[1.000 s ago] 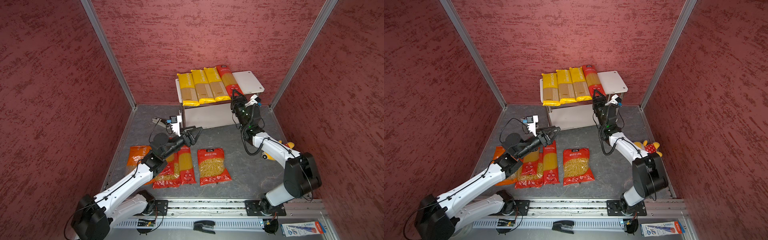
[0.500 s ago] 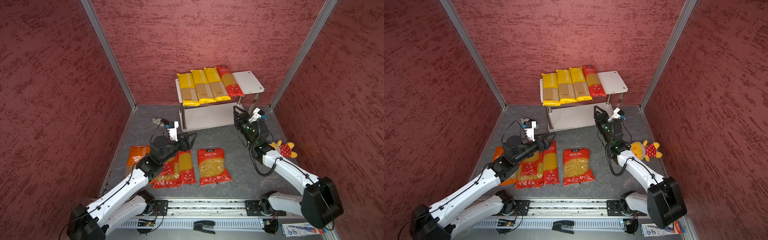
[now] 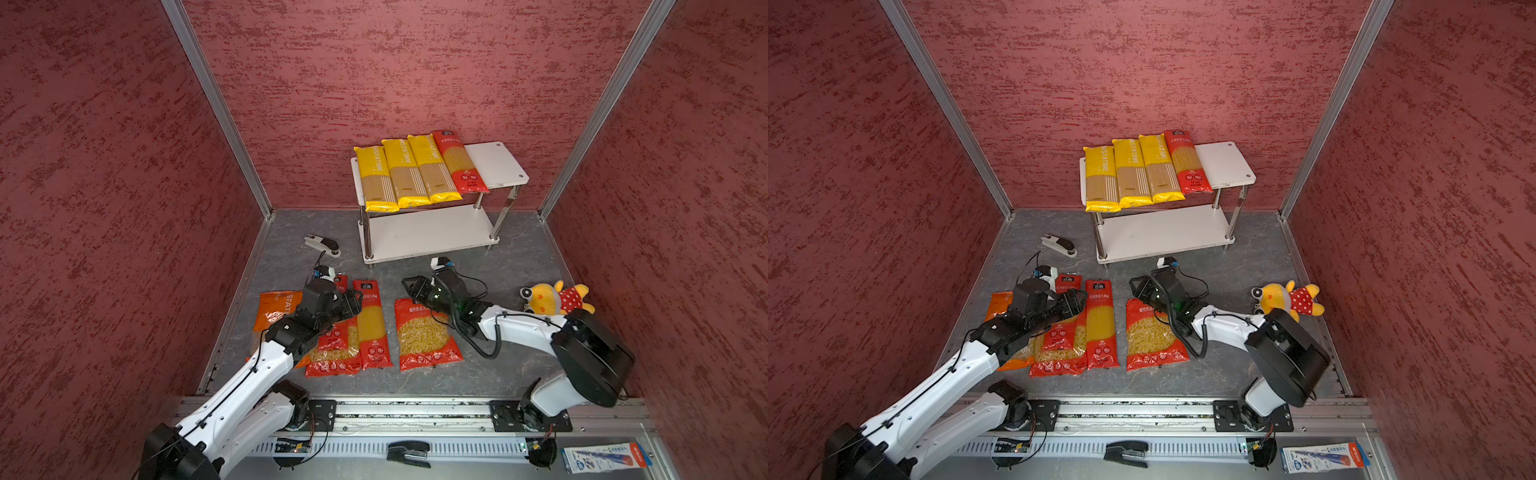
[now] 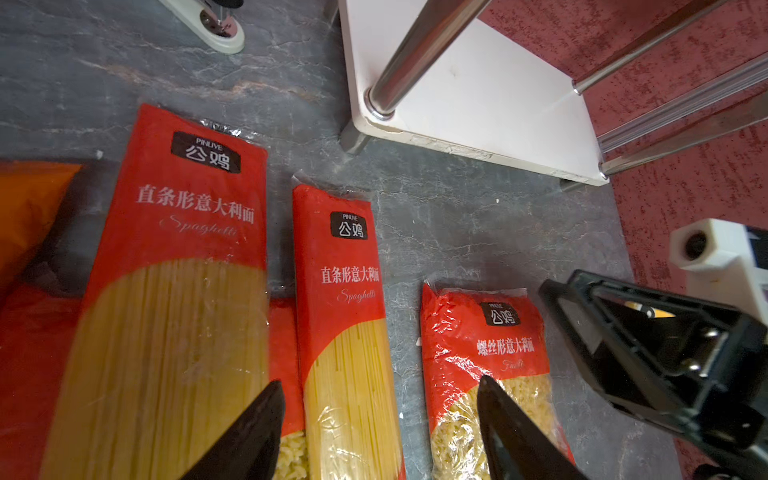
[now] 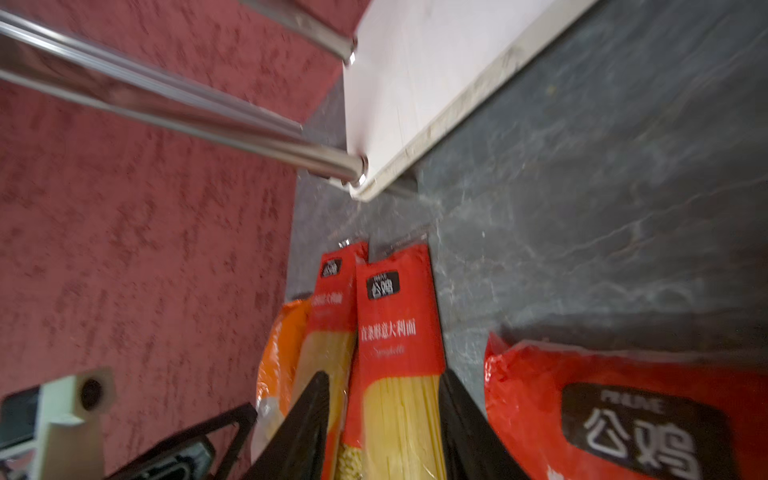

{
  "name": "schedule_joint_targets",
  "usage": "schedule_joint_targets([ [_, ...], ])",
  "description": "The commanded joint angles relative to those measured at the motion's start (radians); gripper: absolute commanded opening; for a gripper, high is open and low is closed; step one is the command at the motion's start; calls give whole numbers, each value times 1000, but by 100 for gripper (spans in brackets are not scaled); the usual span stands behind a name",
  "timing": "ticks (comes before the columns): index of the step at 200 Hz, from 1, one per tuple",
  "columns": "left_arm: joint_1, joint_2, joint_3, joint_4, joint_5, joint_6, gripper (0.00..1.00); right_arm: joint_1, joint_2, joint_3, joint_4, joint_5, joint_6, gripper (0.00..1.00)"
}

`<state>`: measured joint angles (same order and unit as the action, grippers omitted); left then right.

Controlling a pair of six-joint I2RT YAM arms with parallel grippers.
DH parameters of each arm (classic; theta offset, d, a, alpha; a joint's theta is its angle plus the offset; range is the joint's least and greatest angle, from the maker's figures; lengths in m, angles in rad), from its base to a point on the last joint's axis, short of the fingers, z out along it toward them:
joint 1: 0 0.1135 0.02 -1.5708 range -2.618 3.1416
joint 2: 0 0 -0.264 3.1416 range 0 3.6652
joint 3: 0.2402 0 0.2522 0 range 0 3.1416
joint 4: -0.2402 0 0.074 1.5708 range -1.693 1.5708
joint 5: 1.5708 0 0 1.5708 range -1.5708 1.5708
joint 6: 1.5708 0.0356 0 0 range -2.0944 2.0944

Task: Place and organize the pasta boxes and bags onto the shelf
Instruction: 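Withdraw the right gripper and lower both grippers to the next red spaghetti bag, then lift the red spaghetti bag upright with the right gripper while the left steadies it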

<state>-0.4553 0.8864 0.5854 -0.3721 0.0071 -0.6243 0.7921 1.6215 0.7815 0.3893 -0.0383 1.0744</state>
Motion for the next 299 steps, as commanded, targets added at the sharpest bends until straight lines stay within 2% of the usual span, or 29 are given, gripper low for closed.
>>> schedule_joint_targets([
  [1, -1, 47, 16, 30, 42, -17, 72, 46, 78, 86, -14, -67, -48, 44],
  [53, -16, 126, -33, 145, 67, -85, 71, 65, 248, 191, -66, -73, -68, 42],
  [109, -20, 128, -60, 174, 61, -100, 71, 67, 337, 260, -140, -87, -100, 44],
  [159, -19, 124, -56, 179, 61, -97, 71, 68, 396, 286, -124, -131, -98, 42],
  [184, -16, 123, -59, 182, 62, -95, 71, 68, 408, 276, -75, -161, -96, 35],
  [223, -15, 107, -59, 170, 58, -88, 71, 68, 368, 230, 28, -155, -139, 10],
  [260, -9, 85, -51, 156, 57, -75, 71, 68, 288, 154, 183, -126, -165, 0],
  [299, -2, 31, -32, 161, 76, -27, 72, 68, 187, 52, 378, -96, -198, 0],
])
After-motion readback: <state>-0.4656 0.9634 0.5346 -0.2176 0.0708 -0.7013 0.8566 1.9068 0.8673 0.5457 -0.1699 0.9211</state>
